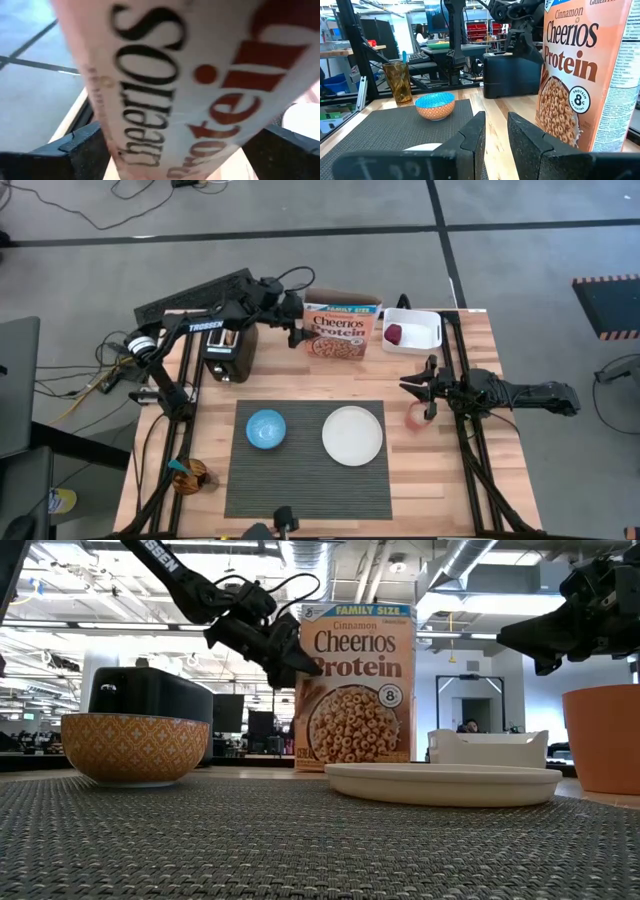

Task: Arrange a breakfast setting
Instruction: Pour the cereal into the blue bowl

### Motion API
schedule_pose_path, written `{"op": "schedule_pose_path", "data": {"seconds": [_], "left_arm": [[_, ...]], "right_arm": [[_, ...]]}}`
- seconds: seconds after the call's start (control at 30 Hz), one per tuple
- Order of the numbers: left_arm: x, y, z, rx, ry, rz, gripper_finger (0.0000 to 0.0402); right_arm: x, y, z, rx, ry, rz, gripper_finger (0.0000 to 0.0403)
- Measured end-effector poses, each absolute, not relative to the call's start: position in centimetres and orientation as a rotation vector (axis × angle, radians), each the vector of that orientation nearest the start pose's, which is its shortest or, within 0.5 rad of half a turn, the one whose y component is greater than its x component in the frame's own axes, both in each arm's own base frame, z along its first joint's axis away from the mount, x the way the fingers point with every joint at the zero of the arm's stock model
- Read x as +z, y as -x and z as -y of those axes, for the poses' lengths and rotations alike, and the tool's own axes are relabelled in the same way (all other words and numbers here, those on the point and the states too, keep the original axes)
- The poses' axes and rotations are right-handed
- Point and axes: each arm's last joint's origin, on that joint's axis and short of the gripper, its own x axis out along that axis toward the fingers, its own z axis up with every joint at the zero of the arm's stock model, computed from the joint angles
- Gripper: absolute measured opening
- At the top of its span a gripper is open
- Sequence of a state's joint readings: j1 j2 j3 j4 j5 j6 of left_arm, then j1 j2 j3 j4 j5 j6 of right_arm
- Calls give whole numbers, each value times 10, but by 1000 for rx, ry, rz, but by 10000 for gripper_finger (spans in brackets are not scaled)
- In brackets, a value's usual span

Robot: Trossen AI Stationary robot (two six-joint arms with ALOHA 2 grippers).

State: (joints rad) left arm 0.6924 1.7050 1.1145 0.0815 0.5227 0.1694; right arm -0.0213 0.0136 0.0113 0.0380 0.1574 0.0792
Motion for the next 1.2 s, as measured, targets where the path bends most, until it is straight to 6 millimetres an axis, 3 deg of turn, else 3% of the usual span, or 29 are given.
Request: {"op": "schedule_pose_path", "data": {"seconds": [0.23, 0.53, 0.77, 0.97, 1.2], "left_arm": [[234, -303, -221, 143, 98, -427, 296], [234, -309, -212, 124, 22, -442, 123], [235, -314, -205, 104, 11, -435, 13], [250, -314, -197, 127, 51, -390, 2], [317, -303, -181, 133, 62, -270, 0]], "right_arm": [[170, -97, 7, -177, -81, 42, 111], [170, -97, 7, -177, -81, 42, 111], [170, -97, 7, -177, -81, 43, 111], [170, -97, 7, -177, -81, 43, 111], [170, -97, 7, -177, -81, 43, 111]]}}
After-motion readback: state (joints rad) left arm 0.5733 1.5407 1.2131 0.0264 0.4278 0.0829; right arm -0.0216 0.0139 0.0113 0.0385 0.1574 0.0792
